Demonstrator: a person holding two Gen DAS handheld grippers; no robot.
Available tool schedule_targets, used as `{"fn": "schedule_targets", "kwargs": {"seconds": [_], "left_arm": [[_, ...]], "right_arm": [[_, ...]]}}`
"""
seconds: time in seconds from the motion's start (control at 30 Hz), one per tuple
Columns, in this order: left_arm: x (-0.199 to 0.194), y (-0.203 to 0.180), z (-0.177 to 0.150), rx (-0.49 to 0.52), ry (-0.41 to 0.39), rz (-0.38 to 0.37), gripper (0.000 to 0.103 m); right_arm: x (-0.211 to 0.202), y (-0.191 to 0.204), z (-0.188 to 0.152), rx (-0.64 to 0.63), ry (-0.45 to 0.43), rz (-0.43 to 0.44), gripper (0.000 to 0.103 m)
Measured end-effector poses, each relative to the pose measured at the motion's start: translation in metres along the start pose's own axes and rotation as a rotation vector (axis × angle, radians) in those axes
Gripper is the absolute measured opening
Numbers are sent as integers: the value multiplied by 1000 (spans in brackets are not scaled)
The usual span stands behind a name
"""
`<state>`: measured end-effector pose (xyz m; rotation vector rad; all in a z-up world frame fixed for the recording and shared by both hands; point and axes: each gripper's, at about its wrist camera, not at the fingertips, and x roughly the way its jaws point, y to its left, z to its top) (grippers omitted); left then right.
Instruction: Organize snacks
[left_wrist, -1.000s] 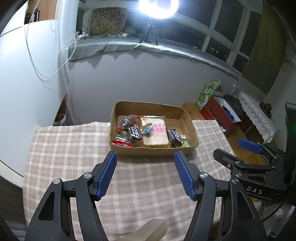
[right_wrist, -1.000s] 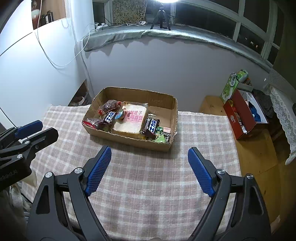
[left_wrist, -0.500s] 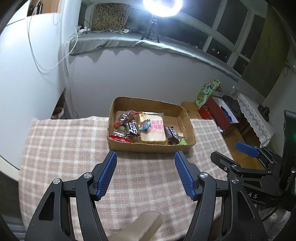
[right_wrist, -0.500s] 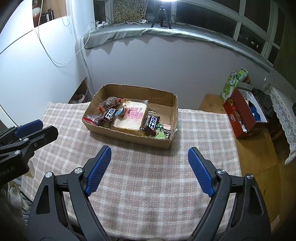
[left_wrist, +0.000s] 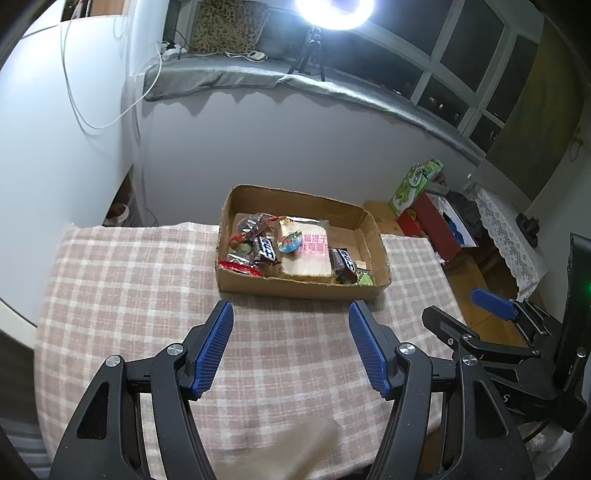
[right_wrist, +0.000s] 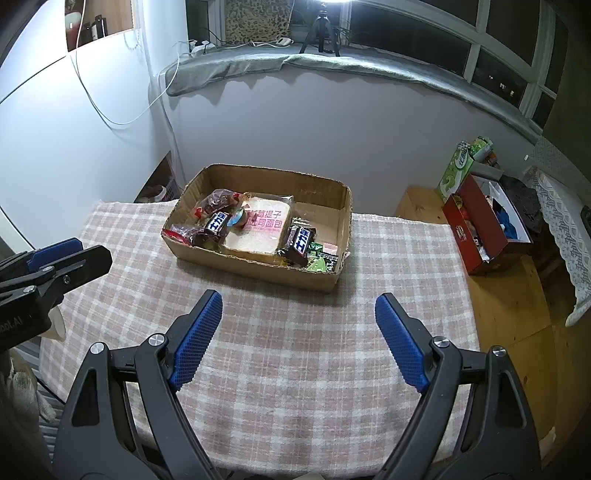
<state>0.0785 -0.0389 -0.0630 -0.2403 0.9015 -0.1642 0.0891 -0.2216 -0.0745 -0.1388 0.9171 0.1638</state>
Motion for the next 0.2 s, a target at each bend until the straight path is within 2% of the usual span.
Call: {"fn": "schedule_targets", "kwargs": {"seconds": [0.2], "left_arm": [[0,-1,-1,12,-10,18,65]], "right_arm": [[0,1,0,-4,3,-1,87]]}}
